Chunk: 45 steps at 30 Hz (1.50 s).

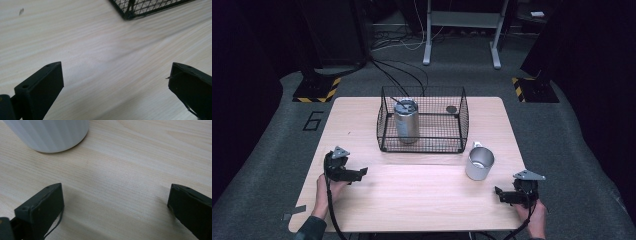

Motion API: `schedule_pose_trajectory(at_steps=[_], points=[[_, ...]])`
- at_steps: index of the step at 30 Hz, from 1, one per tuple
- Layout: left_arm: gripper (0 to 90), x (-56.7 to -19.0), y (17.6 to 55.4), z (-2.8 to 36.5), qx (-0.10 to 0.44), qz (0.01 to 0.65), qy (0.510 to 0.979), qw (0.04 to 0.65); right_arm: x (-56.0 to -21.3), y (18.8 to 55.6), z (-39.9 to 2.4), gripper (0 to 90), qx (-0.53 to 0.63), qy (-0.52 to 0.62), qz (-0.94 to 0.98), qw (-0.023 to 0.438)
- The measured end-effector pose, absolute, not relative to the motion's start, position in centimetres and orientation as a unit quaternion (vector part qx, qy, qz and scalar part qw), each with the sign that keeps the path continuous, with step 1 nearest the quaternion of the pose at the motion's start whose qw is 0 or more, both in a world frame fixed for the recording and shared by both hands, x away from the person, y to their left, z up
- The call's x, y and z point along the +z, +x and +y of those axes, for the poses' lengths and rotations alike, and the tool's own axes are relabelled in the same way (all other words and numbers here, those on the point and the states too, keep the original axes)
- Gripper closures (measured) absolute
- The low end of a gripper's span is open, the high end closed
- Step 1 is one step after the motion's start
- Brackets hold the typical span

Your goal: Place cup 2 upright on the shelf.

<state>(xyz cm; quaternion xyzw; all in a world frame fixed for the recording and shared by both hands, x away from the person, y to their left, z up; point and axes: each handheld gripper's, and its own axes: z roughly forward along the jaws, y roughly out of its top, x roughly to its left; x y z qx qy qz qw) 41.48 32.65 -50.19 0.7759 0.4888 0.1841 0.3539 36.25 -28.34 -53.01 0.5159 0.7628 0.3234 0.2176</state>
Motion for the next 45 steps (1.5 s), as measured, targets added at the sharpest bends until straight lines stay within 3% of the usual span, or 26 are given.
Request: schedule_pose_trajectory(at_steps=[8,24,36,45], points=[[0.0,-52.9,41.7,33.4,0.196,0.498,0.774,0.338,-53.0,36.3,-28.4,0.1,0.323,0.515,0.763,0.218],[0.0,-53.2,42.6,33.7,0.220,0.505,0.766,0.332,-52.4,36.7,-28.5,0.0,0.301,0.514,0.779,0.197],[0.0,-53.2,42.6,33.7,0.220,0.505,0.766,0.331,-46.0,36.0,-26.1,0.0,0.367,0.500,0.764,0.177],[0.1,-53.2,42.6,33.7,0.221,0.505,0.765,0.332,-43.7,37.1,-23.0,0.0,0.369,0.485,0.769,0.193]])
